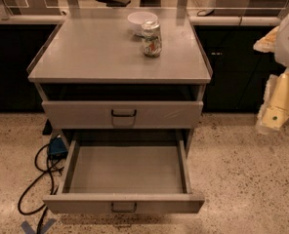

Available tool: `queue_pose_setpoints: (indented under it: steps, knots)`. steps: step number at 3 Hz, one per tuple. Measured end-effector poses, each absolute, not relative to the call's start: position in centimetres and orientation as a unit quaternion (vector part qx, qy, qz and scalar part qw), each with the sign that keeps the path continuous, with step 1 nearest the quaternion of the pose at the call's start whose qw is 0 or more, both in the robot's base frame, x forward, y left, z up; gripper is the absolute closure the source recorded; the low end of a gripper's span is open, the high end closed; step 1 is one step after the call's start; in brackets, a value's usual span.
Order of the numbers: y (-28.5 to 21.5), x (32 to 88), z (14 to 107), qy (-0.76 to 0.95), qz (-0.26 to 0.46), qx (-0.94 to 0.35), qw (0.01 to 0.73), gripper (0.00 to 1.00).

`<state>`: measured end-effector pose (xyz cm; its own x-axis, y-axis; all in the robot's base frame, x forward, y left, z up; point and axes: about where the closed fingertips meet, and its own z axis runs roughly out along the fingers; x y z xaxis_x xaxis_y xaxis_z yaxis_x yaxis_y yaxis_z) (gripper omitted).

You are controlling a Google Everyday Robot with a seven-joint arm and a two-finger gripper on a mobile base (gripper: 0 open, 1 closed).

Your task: Place 7up can into middle drawer

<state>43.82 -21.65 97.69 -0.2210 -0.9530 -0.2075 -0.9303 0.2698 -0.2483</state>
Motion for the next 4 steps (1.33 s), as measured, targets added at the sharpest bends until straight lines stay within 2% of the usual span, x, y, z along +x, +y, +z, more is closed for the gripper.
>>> queue_pose_setpoints:
  steps: [2,4]
  knots:
    - [-21.1,45.0,97.6,0.772,-0.028,-0.612,0.167,0.0]
    - [-16.0,54.7,96.4,0.729,0.029,-0.659,0.185,0.0]
